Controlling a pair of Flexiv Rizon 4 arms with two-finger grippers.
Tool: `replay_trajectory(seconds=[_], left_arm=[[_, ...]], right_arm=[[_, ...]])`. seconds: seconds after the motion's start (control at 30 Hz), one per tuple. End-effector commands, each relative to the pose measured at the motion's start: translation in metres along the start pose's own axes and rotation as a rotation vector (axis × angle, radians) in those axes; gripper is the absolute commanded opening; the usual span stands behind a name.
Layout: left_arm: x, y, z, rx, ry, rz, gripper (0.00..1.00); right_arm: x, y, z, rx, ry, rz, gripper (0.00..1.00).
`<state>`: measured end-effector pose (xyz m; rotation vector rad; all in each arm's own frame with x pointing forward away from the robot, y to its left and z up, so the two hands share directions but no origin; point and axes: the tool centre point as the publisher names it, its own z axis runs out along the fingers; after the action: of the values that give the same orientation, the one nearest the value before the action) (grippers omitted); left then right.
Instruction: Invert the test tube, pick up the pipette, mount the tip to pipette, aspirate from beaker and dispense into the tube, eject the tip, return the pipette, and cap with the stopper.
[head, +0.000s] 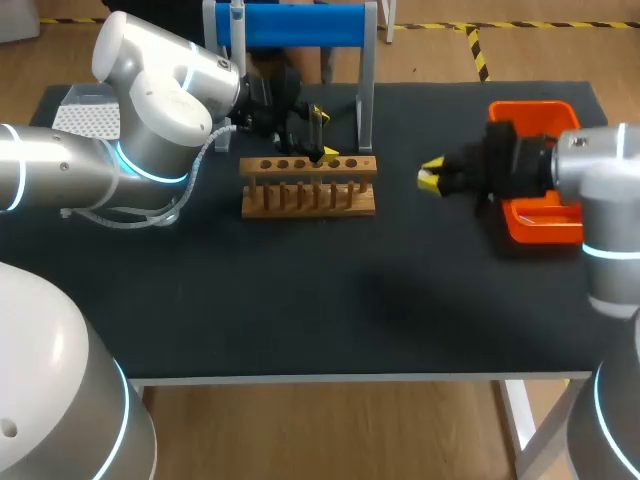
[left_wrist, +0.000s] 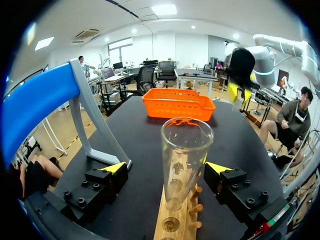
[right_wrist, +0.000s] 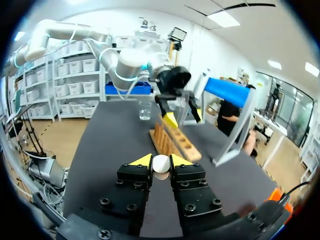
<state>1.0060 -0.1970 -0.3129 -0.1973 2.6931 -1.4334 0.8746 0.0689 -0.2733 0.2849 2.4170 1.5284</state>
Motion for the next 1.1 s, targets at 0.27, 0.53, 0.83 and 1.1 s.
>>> replay_trajectory(seconds=[0.27,0.53,0.83,1.1], left_arm=[[-0.001,0.0,0.0,-0.002,0.004,-0.001,1.0],[-0.001,0.0,0.0,-0.002,0.004,-0.001,1.0],[-0.001,0.0,0.0,-0.002,0.004,-0.001,1.0],[-0.001,0.0,0.0,-0.002,0.004,-0.001,1.0]], right_arm=[[-0.022,0.055,0.009,-0.018,0.151,-0.057,0.0],[-0.035,0.085,0.025,-0.017,0.195,-0.095,0.0],[-0.044,0.102,0.049,0.006,0.241,-0.122,0.0],[-0.049,0.113,0.074,0.025,0.275,-0.141,0.0]])
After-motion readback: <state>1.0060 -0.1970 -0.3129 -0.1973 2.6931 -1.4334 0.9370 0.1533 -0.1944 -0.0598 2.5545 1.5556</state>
